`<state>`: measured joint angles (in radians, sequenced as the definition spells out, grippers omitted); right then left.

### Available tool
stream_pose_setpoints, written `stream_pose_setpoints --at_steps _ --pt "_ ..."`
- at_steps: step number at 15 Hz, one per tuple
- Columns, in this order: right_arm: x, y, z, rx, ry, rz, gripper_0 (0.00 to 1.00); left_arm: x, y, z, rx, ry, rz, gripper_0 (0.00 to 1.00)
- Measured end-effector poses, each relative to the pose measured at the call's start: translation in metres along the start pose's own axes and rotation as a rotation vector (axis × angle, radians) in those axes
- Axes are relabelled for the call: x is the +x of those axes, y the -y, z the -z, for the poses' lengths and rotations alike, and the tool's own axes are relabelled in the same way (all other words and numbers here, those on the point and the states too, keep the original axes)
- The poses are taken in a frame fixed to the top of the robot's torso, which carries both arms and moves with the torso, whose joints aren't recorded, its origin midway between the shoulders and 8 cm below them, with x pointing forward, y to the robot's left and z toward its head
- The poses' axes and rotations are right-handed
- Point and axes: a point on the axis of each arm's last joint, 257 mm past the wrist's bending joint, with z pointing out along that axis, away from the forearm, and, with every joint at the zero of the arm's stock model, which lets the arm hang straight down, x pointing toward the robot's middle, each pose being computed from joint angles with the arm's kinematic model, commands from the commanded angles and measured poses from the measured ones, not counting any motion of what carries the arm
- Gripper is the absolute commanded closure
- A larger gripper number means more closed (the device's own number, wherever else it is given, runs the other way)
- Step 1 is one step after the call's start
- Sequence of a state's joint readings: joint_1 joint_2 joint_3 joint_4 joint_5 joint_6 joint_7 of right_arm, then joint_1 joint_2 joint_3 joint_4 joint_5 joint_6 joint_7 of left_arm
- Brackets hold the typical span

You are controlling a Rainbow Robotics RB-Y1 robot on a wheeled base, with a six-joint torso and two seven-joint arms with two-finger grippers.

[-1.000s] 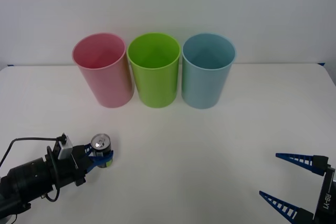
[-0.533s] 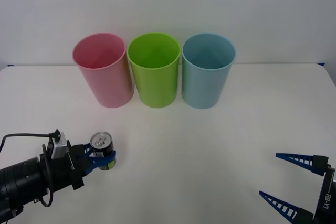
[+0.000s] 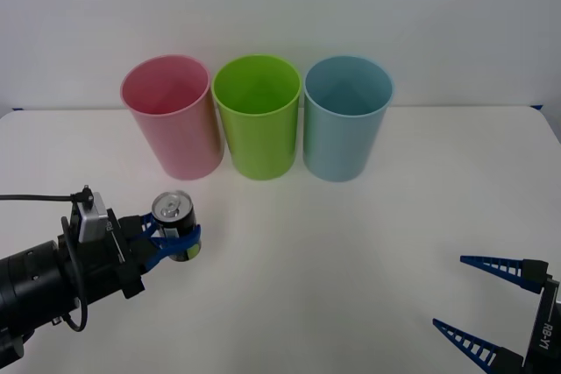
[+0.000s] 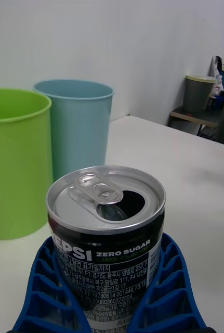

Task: Put cans in the blue bin and PET bottles in the pink bin and trash in the green bin.

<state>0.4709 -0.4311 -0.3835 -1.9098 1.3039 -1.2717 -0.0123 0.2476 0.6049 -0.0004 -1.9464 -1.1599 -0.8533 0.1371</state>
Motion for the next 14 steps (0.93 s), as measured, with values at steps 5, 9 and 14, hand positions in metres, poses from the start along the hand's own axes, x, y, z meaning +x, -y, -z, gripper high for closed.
stream_pose_setpoints --at_steps 5,9,14 --pt "0.0 0.0 0.0 0.0 0.0 0.0 0.0 -0.05 0.001 -0.025 -0.008 0.021 0.03 1.0" --pt "0.0 0.0 0.0 0.0 0.0 0.0 0.0 -0.092 -0.001 -0.05 0.018 0.031 0.053 1.0" --pt "0.0 0.0 0.0 0.0 0.0 0.0 0.0 -0.139 0.0 -0.076 0.069 0.057 0.084 1.0"
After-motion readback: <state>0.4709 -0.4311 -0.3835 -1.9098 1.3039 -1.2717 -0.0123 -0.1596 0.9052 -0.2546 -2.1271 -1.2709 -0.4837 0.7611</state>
